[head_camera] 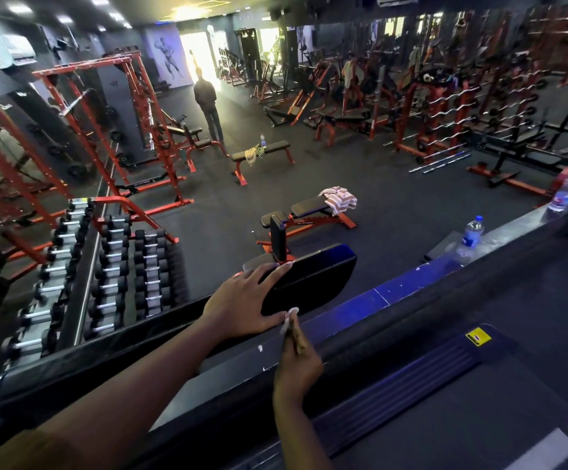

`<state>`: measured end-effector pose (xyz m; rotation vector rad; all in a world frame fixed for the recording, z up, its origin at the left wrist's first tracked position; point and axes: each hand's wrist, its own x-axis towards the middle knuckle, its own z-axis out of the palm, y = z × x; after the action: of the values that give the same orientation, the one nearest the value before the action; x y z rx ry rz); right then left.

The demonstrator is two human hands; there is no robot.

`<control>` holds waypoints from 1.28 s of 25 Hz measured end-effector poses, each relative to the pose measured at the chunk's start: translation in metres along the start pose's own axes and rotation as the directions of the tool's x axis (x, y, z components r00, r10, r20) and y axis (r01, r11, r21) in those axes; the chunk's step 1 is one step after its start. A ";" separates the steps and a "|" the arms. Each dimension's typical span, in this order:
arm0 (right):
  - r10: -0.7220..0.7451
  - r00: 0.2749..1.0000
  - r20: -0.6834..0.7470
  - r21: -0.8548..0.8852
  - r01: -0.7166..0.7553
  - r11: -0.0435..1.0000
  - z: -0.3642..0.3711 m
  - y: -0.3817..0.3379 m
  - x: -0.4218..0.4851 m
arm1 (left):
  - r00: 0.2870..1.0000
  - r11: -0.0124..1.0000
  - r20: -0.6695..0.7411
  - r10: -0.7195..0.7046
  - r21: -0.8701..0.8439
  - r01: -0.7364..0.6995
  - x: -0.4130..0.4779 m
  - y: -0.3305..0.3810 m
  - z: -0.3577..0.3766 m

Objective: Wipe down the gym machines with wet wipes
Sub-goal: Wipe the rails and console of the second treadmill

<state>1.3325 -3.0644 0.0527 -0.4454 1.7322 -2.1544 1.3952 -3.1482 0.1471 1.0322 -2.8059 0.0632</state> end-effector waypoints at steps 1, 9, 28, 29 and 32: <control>-0.035 0.999 -0.014 0.008 0.035 0.999 -0.006 -0.004 0.013 | 1.000 1.000 0.001 -0.002 0.007 0.002 0.000 0.000 0.000; -0.153 0.979 -0.137 -0.102 0.140 0.985 0.006 -0.014 0.069 | 1.000 1.000 0.001 -0.005 0.002 0.005 0.001 0.001 -0.002; -0.446 0.895 0.006 -0.266 0.431 0.862 0.003 -0.027 0.066 | 1.000 1.000 0.022 0.014 -0.003 -0.014 0.002 -0.003 -0.001; -0.441 0.894 0.083 -0.245 0.447 0.860 0.003 -0.027 0.057 | 0.999 1.000 0.036 0.021 -0.009 -0.021 0.003 -0.004 -0.001; -0.227 0.832 0.507 -0.173 0.356 0.919 -0.007 -0.023 0.030 | 0.996 0.999 0.079 0.046 -0.024 -0.044 0.004 -0.006 -0.001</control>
<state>1.3009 -3.0676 0.0748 -1.2788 1.7331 -1.7763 1.3968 -3.1553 0.1485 0.9879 -2.8938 -0.0044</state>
